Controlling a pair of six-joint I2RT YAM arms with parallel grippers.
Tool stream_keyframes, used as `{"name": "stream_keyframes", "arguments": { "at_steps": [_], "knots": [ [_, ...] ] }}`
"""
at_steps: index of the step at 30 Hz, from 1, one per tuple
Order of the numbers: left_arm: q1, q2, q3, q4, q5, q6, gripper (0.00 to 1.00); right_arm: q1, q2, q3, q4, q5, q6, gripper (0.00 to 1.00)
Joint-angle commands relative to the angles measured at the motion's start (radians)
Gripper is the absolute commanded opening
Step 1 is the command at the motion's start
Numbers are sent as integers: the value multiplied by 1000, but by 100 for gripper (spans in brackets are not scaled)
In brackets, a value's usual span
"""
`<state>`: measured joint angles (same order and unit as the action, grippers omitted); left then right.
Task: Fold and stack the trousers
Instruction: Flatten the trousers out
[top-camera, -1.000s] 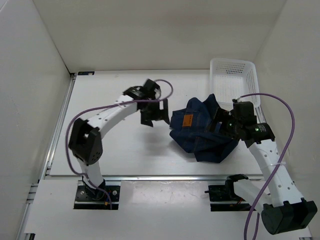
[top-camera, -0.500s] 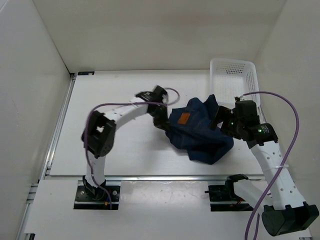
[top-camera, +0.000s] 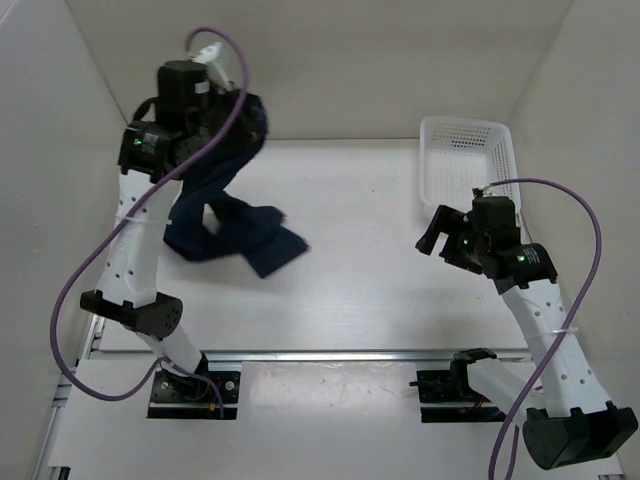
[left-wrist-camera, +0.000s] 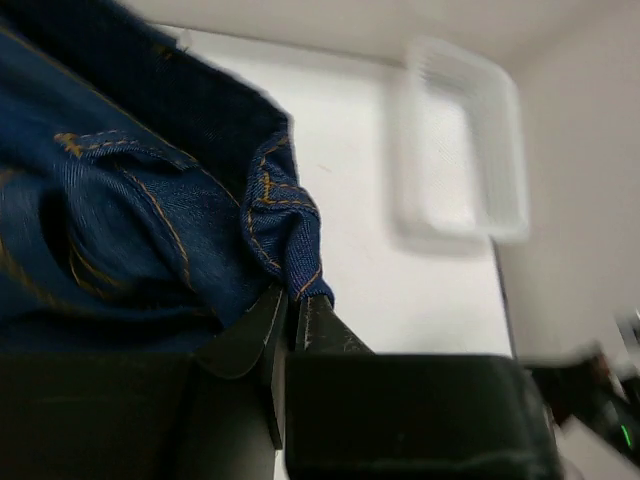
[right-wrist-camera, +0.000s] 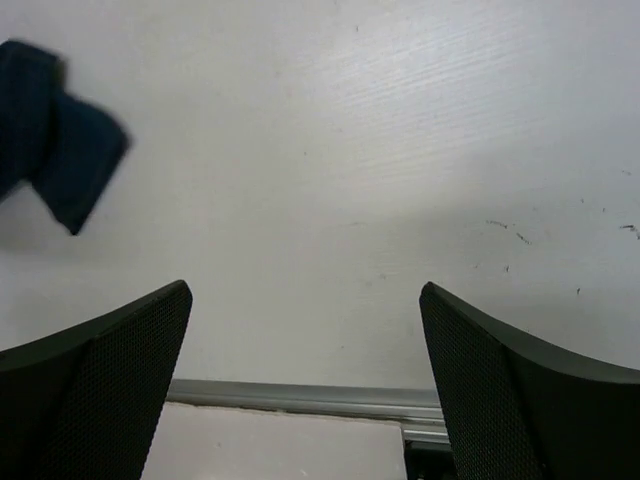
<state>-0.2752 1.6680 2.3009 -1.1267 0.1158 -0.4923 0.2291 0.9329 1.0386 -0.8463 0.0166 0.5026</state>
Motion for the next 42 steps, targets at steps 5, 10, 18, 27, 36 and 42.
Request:
{"name": "stream_keyframes", "arguments": {
  "at_steps": [5,10,18,27,36,42],
  "knots": [
    [-436,168,-136,50,82,-78,10,-59,-77,77,38,-4,24,100],
    [-521,257,-44,5,43,-78,100,-71,-234,-21,38,20,48,91],
    [-197,-17,-404,25,-14,-69,33,-71,-322,-218,53,-79,90,76],
    [86,27,-580,76,-30,-40,100,-1,109,-92,191,-17,41,85],
    [264,311,-411,25,-63,-60,100,-23,729,279,164,-93,241,100],
    [380,374,-462,54,-42,-97,100,15,931,425,185,-112,438,100]
  ]
}}
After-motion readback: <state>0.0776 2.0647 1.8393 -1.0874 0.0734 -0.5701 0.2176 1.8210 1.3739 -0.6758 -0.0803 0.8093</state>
